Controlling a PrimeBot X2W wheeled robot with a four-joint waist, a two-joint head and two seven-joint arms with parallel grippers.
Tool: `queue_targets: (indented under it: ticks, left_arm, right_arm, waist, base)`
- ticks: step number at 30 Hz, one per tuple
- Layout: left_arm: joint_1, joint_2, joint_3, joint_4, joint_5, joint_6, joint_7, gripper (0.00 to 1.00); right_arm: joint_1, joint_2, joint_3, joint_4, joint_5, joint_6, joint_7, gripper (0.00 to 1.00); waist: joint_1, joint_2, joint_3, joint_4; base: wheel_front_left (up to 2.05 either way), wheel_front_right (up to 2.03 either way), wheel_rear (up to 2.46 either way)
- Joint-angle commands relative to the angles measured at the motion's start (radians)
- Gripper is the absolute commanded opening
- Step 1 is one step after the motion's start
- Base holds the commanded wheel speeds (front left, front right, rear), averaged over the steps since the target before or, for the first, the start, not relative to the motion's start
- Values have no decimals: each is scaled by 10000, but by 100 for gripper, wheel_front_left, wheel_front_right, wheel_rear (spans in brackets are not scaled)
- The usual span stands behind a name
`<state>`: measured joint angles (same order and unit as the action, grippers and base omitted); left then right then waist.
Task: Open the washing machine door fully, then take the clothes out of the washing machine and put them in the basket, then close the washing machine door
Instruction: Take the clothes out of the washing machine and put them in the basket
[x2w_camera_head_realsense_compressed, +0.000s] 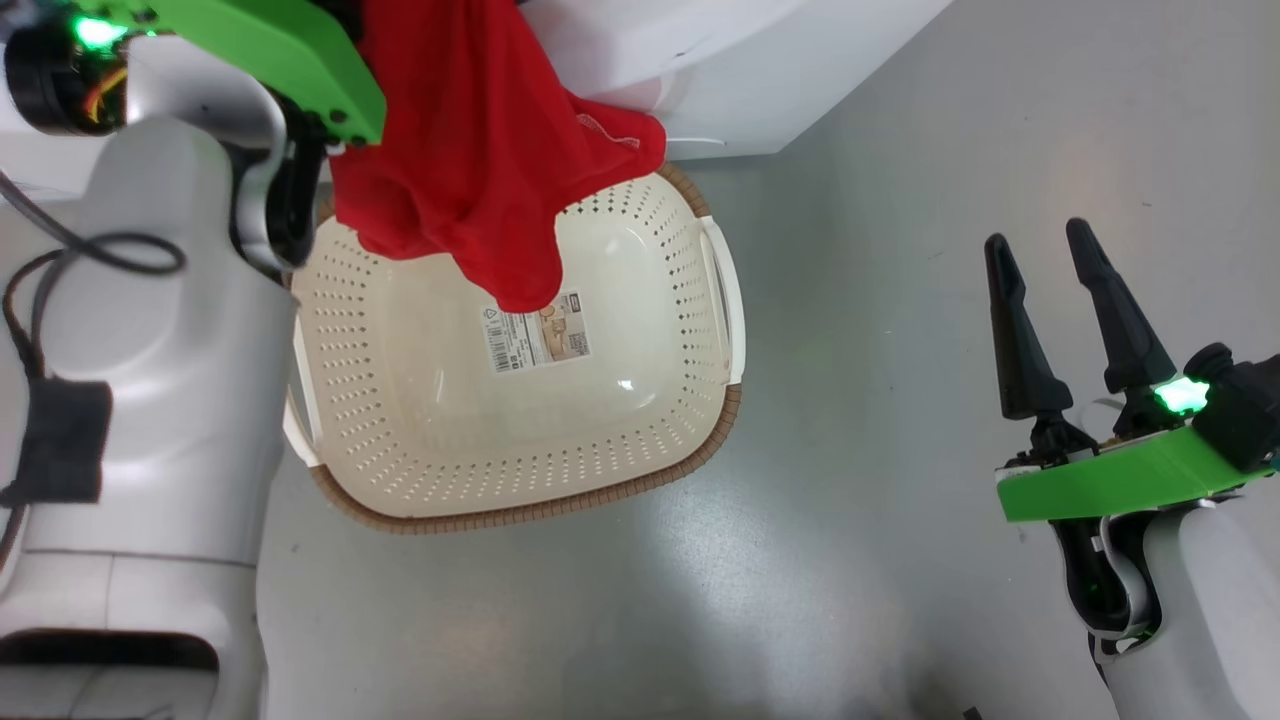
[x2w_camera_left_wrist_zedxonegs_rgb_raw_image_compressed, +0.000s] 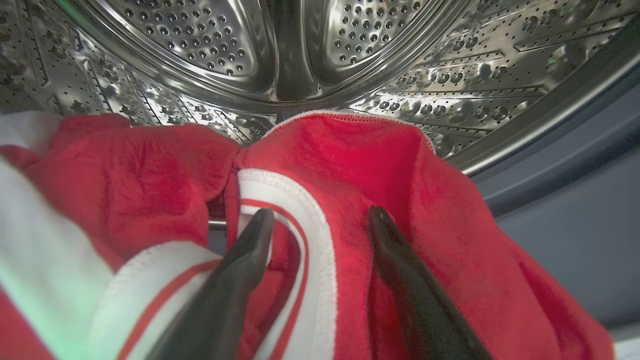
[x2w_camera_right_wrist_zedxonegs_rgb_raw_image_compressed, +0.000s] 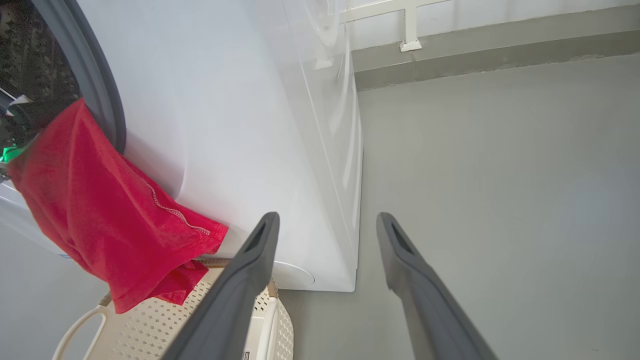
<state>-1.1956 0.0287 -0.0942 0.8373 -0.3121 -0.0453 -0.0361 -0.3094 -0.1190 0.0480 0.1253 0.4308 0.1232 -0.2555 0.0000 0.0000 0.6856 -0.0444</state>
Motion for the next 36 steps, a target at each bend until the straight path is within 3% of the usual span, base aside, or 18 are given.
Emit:
queue_targets:
  ticks: [1, 7, 15, 17, 18, 19, 21, 22, 23, 24, 36]
  left_arm:
    - [-199, 326, 230, 12, -230, -115, 196, 100]
    - [-638, 266, 69, 547, -777, -518, 491, 100]
    - [-961, 222, -922, 928, -1323, -809, 611, 100]
    - [-967, 220, -1198, 977, -1537, -827, 586, 65]
    - [-967, 220, -1198, 977, -1537, -827, 586, 65]
    - [-970, 219, -1326, 1007, -1612, -832, 564, 48]
    - [-978, 219, -1532, 1085, -1727, -839, 522, 36]
    - [-986, 218, -1608, 1123, -1783, -841, 486, 26]
    - [-987, 218, -1678, 1162, -1833, -843, 442, 7]
    - [-982, 218, -1747, 1202, -1880, -845, 398, 0]
    - [-242, 217, -2261, 1381, -2300, -851, -891, 0]
  right_arm:
    - [64, 1, 225, -260, 48, 75, -63, 100]
    - [30, 35, 237, -261, 65, 75, -63, 100]
    - [-10, 72, 317, -246, 68, 75, -63, 100]
    - [-7, 91, 344, -238, 71, 75, -63, 100]
    - [-7, 91, 344, -238, 71, 75, -63, 100]
    - [-1, 101, 345, -235, 71, 75, -63, 100]
    - [15, 118, 335, -228, 69, 75, -63, 100]
    - [25, 124, 326, -226, 67, 75, -63, 100]
    - [36, 129, 318, -222, 63, 75, -63, 100]
    - [50, 133, 309, -219, 59, 75, -63, 100]
    - [269, 124, 272, -173, 31, 75, -63, 100]
  waist:
    - [0, 0, 24, -22]
    - [0, 0, 35, -46]
    - [0, 0, -11, -101]
    - [0, 0, -41, -137]
    - [0, 0, -41, -137]
    - [0, 0, -56, -148]
    - [0, 0, -84, -158]
    - [0, 0, -99, -158]
    - [0, 0, -116, -156]
    - [0, 0, -137, -147]
    - [0, 0, -589, 42]
  base:
    - [0, 0, 0]
    - [0, 0, 0]
    - [0, 0, 0]
    - [0, 0, 0]
    - [0, 0, 0]
    - [0, 0, 0]
    - [0, 0, 0]
    - [0, 0, 0]
    - [0, 0, 0]
    - [0, 0, 0]
    - [0, 0, 0]
